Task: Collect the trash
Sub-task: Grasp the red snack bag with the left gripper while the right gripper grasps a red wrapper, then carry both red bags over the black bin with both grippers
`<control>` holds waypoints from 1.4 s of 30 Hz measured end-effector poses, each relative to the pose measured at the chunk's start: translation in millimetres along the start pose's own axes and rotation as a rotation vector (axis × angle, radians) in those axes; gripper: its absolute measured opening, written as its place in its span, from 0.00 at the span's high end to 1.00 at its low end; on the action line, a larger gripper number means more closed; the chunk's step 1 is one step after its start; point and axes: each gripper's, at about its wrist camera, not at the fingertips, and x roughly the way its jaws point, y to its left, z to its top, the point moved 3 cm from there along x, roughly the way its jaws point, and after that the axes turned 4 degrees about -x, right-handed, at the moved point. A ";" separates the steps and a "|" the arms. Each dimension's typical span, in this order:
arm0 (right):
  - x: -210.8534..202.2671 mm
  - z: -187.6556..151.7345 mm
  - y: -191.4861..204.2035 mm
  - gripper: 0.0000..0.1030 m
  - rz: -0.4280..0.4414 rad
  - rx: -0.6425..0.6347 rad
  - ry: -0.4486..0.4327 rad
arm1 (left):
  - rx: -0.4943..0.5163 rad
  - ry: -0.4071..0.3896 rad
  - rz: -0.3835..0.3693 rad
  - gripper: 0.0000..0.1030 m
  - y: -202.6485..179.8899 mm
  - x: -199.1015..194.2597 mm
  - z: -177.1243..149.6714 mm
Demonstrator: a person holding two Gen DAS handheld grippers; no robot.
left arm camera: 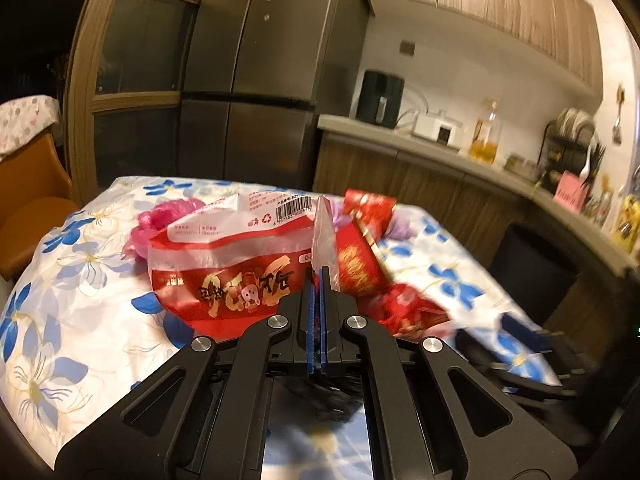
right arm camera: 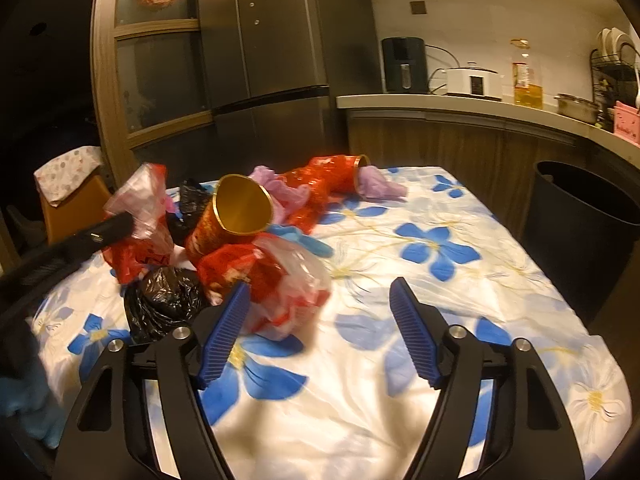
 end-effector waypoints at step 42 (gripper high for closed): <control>-77.3 29.6 -68.0 0.96 -0.085 -0.018 -0.172 | 0.113 -0.070 -0.033 0.99 -91.2 -41.5 3.7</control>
